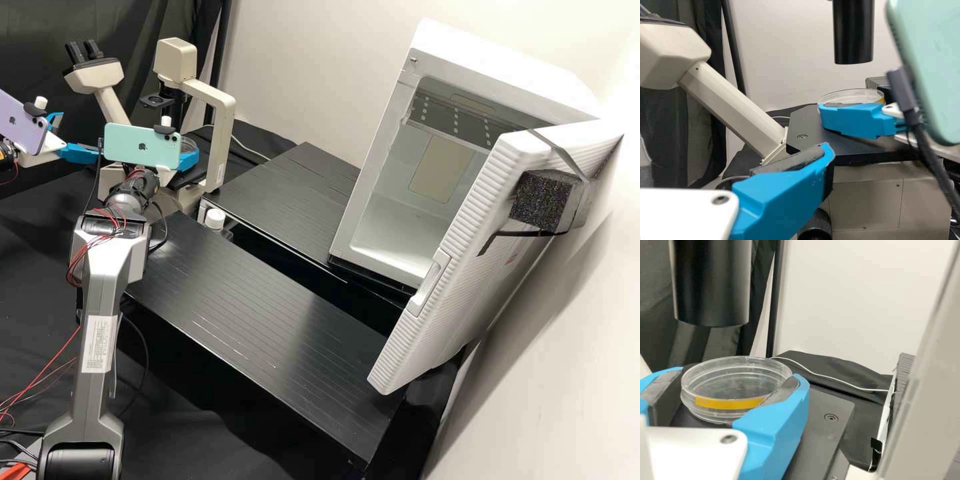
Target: Take out the petri dish and place it under the microscope.
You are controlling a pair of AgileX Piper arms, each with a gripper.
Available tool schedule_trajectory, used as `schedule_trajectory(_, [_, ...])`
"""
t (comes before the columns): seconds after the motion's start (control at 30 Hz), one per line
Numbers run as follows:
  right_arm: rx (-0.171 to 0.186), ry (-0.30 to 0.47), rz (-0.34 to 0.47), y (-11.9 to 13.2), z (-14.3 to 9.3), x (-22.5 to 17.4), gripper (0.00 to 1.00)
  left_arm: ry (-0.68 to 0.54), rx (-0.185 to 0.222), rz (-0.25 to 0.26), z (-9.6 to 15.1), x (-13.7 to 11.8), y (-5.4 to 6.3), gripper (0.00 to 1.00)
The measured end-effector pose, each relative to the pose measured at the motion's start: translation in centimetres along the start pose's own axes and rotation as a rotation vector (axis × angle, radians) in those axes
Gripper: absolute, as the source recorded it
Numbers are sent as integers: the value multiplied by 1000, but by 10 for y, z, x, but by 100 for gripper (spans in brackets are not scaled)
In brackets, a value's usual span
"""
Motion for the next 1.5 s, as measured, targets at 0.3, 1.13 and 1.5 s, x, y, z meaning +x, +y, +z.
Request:
schedule_trajectory(0.3, [-28, -26, -18, -6, 4, 7, 100, 0, 0, 0, 0, 0, 0, 100])
schedule_trajectory(1.13, [84, 116, -24, 10, 13, -57, 100, 0, 0, 0, 0, 0, 0, 100])
schedule_trajectory(1.5, [111, 269, 180, 45, 21, -149, 100, 0, 0, 0, 0, 0, 0, 100])
